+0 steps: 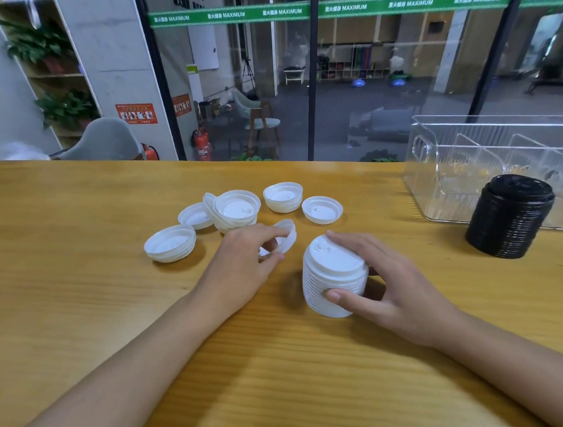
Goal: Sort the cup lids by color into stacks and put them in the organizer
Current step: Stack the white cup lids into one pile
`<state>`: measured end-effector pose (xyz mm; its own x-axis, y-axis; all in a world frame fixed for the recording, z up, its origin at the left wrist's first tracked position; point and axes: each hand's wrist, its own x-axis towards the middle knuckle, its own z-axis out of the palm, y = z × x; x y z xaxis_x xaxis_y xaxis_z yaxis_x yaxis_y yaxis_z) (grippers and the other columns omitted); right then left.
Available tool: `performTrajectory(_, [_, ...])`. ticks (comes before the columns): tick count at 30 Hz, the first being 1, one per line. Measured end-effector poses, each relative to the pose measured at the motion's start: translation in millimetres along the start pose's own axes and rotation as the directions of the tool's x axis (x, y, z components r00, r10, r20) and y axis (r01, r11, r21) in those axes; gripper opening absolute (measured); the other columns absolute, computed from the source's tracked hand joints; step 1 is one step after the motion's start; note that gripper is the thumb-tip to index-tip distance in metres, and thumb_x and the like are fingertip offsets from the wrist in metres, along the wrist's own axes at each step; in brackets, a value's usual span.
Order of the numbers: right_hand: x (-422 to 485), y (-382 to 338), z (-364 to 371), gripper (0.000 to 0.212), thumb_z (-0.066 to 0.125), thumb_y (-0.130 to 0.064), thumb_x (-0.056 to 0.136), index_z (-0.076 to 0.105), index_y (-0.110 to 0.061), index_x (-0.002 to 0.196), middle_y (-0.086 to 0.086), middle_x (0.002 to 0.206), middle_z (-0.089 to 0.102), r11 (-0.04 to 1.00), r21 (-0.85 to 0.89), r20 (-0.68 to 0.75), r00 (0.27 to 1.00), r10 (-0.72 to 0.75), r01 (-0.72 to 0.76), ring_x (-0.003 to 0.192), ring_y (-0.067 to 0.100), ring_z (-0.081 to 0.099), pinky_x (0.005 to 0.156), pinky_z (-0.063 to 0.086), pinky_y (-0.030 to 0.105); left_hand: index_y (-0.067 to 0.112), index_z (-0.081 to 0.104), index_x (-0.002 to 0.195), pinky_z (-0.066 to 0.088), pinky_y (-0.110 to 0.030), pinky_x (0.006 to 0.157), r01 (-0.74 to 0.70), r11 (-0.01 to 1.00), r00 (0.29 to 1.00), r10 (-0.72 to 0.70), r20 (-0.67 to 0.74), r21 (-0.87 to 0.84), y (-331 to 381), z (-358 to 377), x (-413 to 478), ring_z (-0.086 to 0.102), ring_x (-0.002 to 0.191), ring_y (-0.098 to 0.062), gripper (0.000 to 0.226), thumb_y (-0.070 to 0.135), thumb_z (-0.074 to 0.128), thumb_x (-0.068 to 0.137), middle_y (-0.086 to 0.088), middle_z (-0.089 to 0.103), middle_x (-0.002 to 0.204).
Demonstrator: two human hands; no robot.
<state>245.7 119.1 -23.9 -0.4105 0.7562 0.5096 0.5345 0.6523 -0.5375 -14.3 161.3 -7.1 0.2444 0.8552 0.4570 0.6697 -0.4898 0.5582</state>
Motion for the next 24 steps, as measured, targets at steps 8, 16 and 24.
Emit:
performTrajectory(8, [0,-3,0,0.066,0.074,-0.054,0.089,0.058,-0.024,0.146,-0.018,0.139,0.06,0.999,0.049,-0.048,0.999,0.014,-0.012,0.131,0.005,0.058,0.1,0.043,0.01,0.033,0.069,0.132,0.056,-0.017,0.085,0.076,0.936,0.984,-0.126,-0.125,-0.344,23,-3,-2,0.072,0.089,-0.007,0.048,0.009,0.078,0.091,0.017,0.07,0.09])
performTrajectory(16, [-1,-3,1,0.08,0.078,-0.051,0.088,0.042,-0.032,0.157,-0.027,0.144,0.056,0.998,0.046,-0.048,0.998,0.047,-0.045,0.132,-0.001,0.056,0.102,0.042,0.01,0.025,0.063,0.14,0.066,-0.036,0.075,0.137,0.582,0.963,-0.268,-0.03,-0.802,40,-13,-1,0.078,0.105,-0.023,0.053,0.001,0.073,0.095,-0.011,0.071,0.116])
performTrajectory(24, [0,-3,1,0.092,0.077,-0.049,0.088,0.025,-0.039,0.163,-0.027,0.151,0.053,0.995,0.081,-0.016,0.999,0.052,-0.051,0.135,0.003,0.057,0.109,0.044,0.02,0.016,0.059,0.146,0.062,-0.029,0.076,0.245,0.45,0.97,-0.108,0.22,-0.859,41,-10,-4,0.073,0.111,-0.014,0.065,0.011,0.082,0.085,-0.001,0.074,0.131])
